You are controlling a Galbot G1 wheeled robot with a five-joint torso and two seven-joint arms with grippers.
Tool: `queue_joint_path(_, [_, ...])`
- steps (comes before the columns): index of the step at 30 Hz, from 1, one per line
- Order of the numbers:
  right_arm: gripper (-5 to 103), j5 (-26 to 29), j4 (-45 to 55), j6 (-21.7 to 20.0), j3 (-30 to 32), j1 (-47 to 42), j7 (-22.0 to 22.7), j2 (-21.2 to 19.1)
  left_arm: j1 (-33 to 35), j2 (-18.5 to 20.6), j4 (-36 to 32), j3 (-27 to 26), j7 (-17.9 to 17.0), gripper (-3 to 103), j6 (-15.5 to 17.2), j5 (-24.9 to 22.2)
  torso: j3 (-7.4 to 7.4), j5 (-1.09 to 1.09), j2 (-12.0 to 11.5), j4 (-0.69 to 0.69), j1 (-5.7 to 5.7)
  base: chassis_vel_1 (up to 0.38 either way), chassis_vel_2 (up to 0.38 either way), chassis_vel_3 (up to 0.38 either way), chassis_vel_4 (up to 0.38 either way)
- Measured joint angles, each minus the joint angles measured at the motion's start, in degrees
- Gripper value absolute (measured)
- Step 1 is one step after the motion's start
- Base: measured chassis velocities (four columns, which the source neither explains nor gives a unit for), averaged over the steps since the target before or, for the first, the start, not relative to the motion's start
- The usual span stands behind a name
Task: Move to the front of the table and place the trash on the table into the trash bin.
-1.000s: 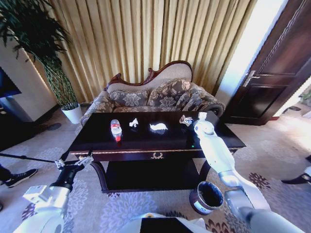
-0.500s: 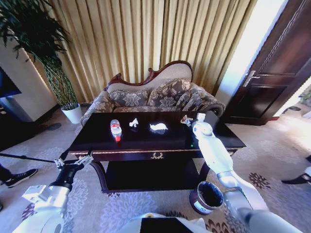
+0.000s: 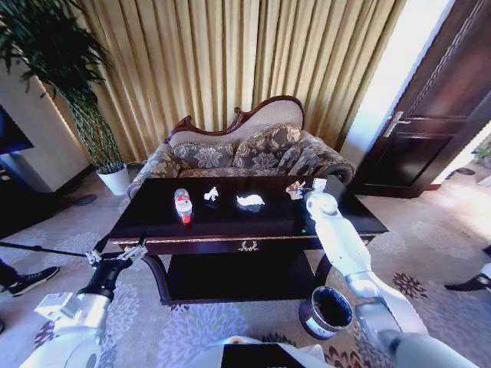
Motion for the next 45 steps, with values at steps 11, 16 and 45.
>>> queue_joint_path(11, [0,7.66,20.75,5.8,1.87,-10.08,-3.86,-7.19,-0.64,0.15,0.68,0.23,-0.31,100,-0.51,-0.25,0.0,0.0,0.0,0.0,0.0,0.0,0.0,0.0,0.0])
queue_joint_path(16, [0,13.08,33.79,6.33,6.05,-18.87,-4.02,-10.07,-1.13,0.77,1.55,0.43,-0.37,100,-0.98,-0.5,-0.01,-0.01,0.01,-0.01,0.0,0.0,0.0,0.0,0.0])
queue_joint_path(45, [0,-2.02,57.05,12.72,22.73,-52.72,-5.89,-2.91,-5.98,3.65,4.06,2.28,-0.57,100,1.48,-4.47,0.0,-0.01,-0.01,0.0,0.02,0.02,-0.02,-0.018,0.017])
